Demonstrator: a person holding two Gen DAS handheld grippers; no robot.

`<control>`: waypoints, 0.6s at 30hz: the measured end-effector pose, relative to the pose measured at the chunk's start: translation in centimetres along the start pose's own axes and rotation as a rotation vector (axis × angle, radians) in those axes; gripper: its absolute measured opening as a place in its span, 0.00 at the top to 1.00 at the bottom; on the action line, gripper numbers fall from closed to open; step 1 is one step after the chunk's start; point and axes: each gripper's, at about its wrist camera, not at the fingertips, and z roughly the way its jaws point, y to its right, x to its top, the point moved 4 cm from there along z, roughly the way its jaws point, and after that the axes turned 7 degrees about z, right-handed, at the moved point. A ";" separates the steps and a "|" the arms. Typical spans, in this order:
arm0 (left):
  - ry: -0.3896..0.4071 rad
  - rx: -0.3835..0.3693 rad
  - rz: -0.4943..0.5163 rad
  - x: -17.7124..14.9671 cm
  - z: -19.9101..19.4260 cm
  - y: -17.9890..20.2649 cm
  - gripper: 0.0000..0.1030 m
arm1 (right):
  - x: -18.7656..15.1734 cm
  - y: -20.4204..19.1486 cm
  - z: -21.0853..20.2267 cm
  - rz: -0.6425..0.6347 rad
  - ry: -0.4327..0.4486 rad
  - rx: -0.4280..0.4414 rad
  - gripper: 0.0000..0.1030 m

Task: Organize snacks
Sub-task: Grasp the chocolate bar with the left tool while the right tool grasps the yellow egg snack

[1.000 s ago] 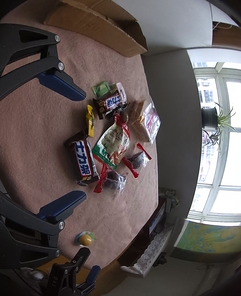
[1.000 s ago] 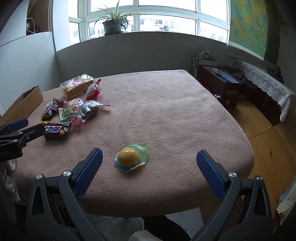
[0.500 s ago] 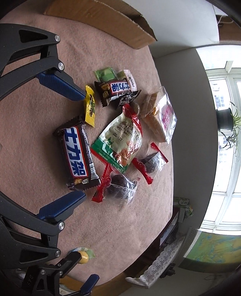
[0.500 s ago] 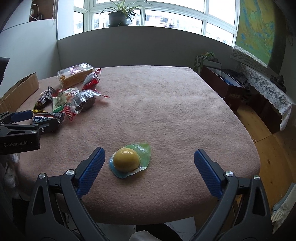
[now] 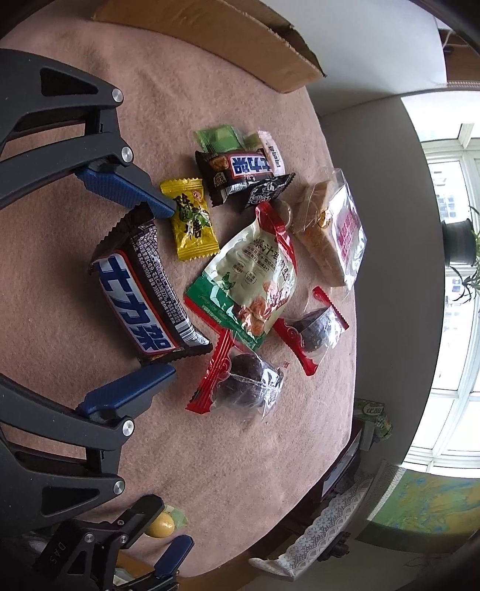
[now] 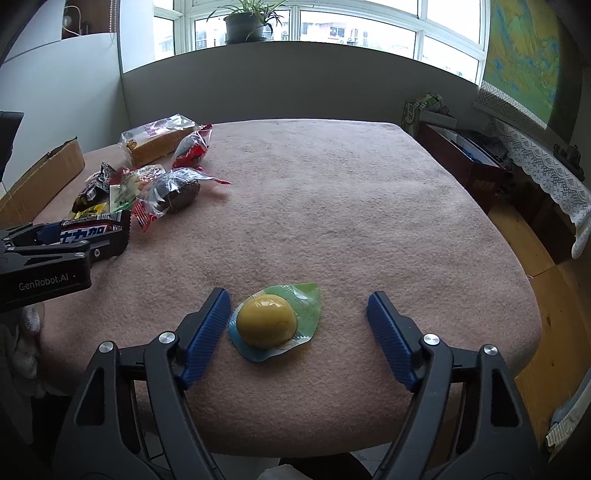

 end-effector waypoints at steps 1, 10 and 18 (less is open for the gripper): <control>0.003 -0.003 0.004 0.0 -0.1 0.1 0.28 | 0.0 0.0 -0.1 -0.001 0.000 0.001 0.30; 0.023 -0.033 0.025 -0.1 -0.5 0.8 0.52 | -0.2 -0.1 -0.7 0.020 0.008 0.025 0.55; 0.023 -0.116 -0.033 -0.4 -1.0 -0.3 0.77 | 0.1 -0.2 -1.2 0.029 0.022 0.038 0.64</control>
